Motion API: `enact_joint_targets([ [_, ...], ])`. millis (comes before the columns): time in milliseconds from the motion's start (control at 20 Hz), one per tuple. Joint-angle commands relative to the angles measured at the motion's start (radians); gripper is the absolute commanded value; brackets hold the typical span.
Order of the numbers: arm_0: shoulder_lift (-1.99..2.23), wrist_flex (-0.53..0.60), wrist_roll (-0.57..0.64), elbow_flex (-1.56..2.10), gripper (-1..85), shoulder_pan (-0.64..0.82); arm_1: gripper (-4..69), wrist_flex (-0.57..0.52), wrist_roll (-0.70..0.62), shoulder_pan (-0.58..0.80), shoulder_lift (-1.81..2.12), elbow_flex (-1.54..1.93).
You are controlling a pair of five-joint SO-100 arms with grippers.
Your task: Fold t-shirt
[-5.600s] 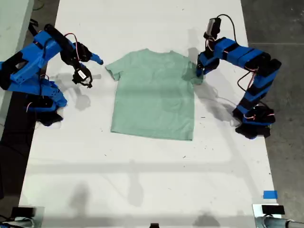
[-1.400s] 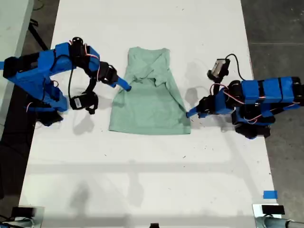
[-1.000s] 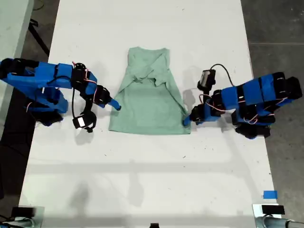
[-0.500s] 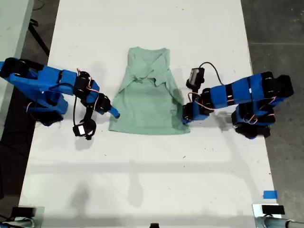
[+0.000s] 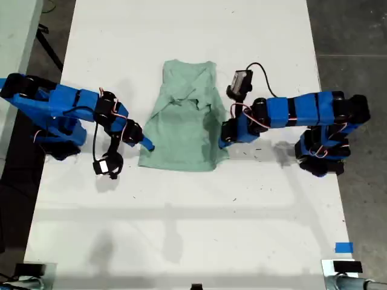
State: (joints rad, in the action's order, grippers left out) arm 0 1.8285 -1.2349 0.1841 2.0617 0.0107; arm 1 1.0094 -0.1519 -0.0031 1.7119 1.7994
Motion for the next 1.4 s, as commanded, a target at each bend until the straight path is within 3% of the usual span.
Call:
enact_joint_targets([
  [0,0.005,0.006,-0.005,-0.057,29.8,-0.005,-0.3,-0.051,-0.038,0.023,-0.127,-0.227],
  [150,0.005,-0.003,-0.003,-0.058,29.8,0.000,-0.2,-0.123,-0.026,0.035,-0.333,-0.351],
  [200,0.005,-0.008,-0.003,-0.058,29.8,0.000,14.8,-0.095,-0.049,0.035,-0.396,-0.434],
  [250,0.006,-0.014,-0.002,-0.058,29.9,0.000,36.9,-0.046,-0.101,0.028,-0.442,-0.555],
  [400,0.000,-0.017,-0.002,-0.055,30.0,0.002,33.1,0.031,-0.204,0.017,-0.471,-0.805],
  [650,-0.038,-0.029,-0.031,-0.057,31.0,-0.008,28.6,0.204,-0.232,0.051,-0.365,-0.752],
  [1100,-0.328,0.067,-0.112,-0.170,30.2,-0.074,24.6,0.233,-0.196,0.055,-0.189,-0.445],
  [1150,-0.374,0.084,-0.130,-0.195,24.4,-0.084,24.6,0.233,-0.195,0.055,-0.181,-0.430],
  [1250,-0.428,0.084,-0.195,-0.204,0.1,-0.087,24.4,0.233,-0.192,0.055,-0.152,-0.397],
  [1350,-0.417,0.055,-0.221,-0.192,0.0,-0.078,24.2,0.230,-0.184,0.055,-0.115,-0.351],
])
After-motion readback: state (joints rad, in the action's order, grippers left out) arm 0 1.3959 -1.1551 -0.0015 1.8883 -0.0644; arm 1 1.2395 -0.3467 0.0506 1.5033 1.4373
